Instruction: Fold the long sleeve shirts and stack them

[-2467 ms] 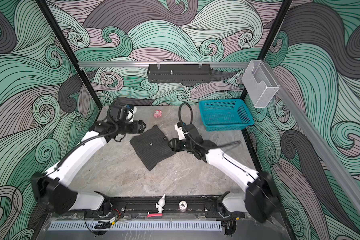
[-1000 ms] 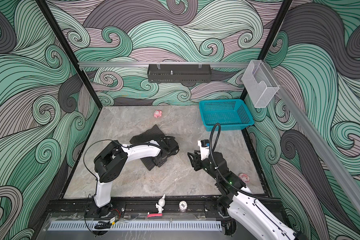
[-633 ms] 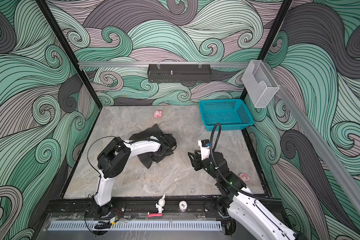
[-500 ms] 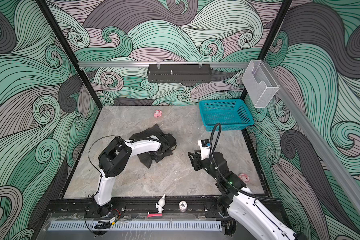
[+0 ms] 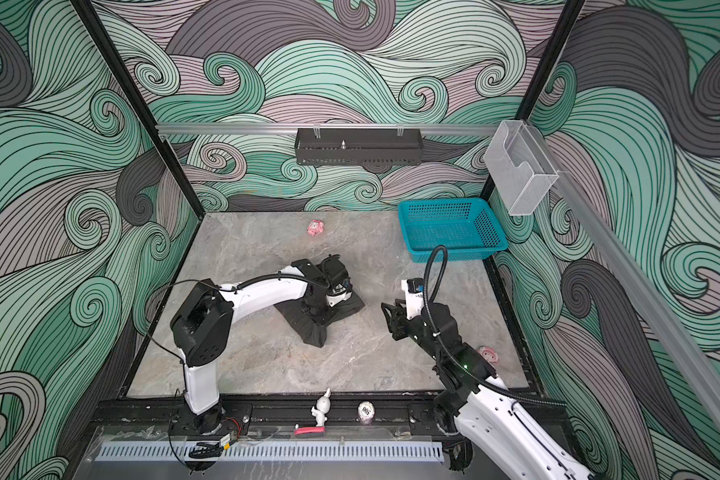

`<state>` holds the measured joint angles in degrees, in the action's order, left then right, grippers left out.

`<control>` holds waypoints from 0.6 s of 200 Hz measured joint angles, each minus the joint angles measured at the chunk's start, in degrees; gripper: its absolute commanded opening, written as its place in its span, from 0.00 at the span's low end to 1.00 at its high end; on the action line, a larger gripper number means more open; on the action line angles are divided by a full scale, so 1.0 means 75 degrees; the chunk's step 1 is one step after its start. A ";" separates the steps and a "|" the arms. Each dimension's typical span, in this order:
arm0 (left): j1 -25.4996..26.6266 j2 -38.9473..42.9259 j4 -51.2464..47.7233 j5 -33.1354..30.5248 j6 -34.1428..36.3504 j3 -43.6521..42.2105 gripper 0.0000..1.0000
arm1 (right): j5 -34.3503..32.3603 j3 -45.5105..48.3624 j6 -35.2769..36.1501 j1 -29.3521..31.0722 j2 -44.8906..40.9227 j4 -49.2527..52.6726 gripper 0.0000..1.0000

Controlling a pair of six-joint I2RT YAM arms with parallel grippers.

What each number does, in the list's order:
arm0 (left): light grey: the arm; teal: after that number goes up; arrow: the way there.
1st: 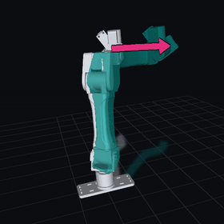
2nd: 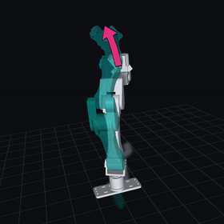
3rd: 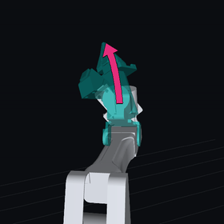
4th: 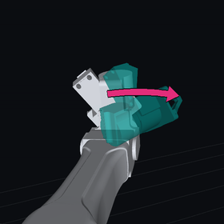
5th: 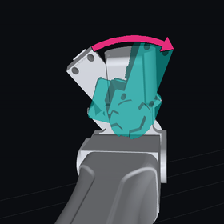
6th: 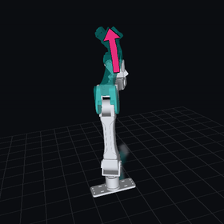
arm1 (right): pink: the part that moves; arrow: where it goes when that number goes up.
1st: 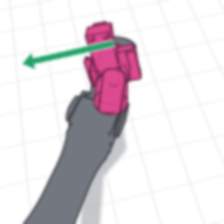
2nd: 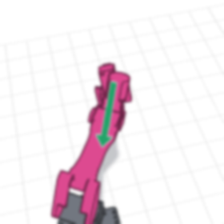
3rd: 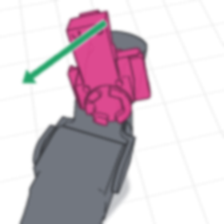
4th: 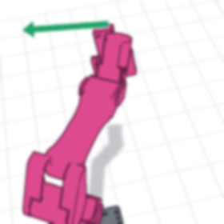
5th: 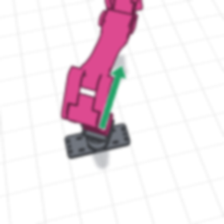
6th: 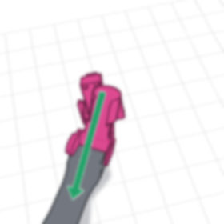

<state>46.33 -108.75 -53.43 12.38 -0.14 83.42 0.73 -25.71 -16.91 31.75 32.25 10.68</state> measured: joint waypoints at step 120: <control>-0.2235 0.0437 0.4779 0.5715 -0.3171 -0.1513 0.00 | 0.0157 -0.1026 0.0026 -0.0635 0.0440 0.0562 0.50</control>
<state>29.56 -105.47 -17.58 55.24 -23.92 72.07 1.91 -33.41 -16.71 26.98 35.55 14.90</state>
